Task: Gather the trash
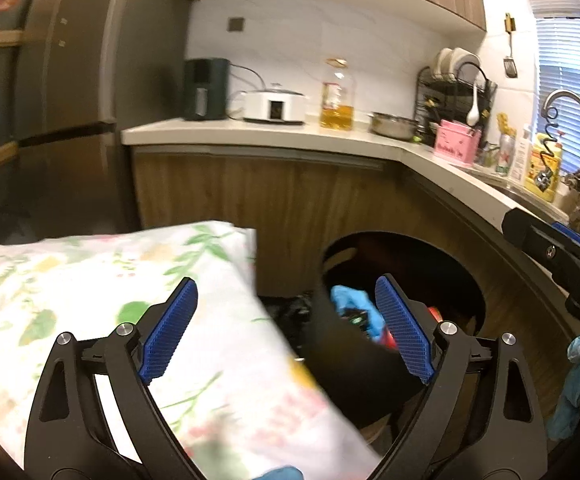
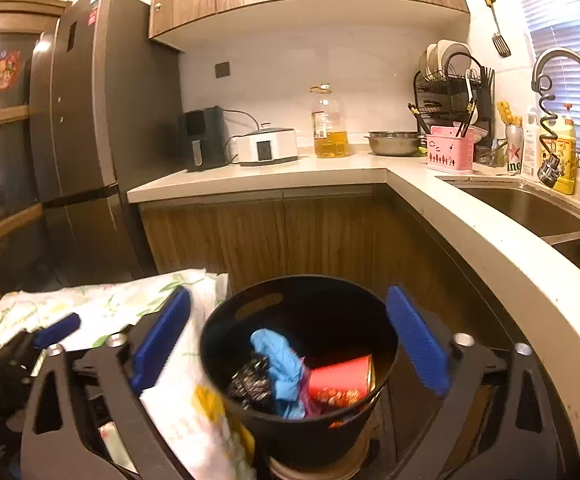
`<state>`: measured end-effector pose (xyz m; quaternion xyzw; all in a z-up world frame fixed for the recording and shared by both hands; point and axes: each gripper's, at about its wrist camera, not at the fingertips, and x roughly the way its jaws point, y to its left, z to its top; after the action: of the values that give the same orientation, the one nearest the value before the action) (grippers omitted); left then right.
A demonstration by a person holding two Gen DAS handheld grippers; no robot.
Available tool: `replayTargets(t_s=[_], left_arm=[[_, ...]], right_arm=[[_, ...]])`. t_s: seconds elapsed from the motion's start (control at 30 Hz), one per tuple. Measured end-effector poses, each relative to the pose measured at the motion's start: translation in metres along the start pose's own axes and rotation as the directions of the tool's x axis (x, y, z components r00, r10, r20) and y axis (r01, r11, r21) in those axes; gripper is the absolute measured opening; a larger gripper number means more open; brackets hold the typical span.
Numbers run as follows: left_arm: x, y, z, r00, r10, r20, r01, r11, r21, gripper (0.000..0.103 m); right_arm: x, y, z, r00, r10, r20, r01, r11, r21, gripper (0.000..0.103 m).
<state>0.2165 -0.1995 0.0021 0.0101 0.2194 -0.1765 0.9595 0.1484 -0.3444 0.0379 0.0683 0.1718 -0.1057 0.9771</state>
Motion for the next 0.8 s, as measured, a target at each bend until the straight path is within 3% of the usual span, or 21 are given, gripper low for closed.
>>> replayTargets(t_s=[0.13, 0.37, 0.6, 0.8], left_arm=[[-0.038, 0.018, -0.009, 0.998, 0.057, 0.02, -0.057, 0.998, 0.005, 0.096], [-0.099, 0.046, -0.029, 0.995, 0.093, 0.027, -0.093, 0.996, -0.001, 0.097], [-0.138, 0.061, -0.05, 0.992, 0.127, 0.006, -0.127, 0.992, -0.009, 0.097], [-0.17, 0.071, -0.069, 0.989, 0.15, 0.007, -0.15, 0.989, -0.019, 0.097]], right_arm=[[-0.021, 0.022, -0.01, 1.0, -0.018, -0.013, 0.018, 1.0, -0.019, 0.097], [-0.068, 0.052, -0.035, 0.997, -0.068, -0.024, 0.067, 0.998, -0.012, 0.097], [-0.121, 0.078, -0.052, 0.993, -0.117, 0.023, 0.117, 0.993, -0.016, 0.097], [-0.154, 0.094, -0.069, 0.995, -0.099, 0.018, 0.1, 0.995, -0.03, 0.097]])
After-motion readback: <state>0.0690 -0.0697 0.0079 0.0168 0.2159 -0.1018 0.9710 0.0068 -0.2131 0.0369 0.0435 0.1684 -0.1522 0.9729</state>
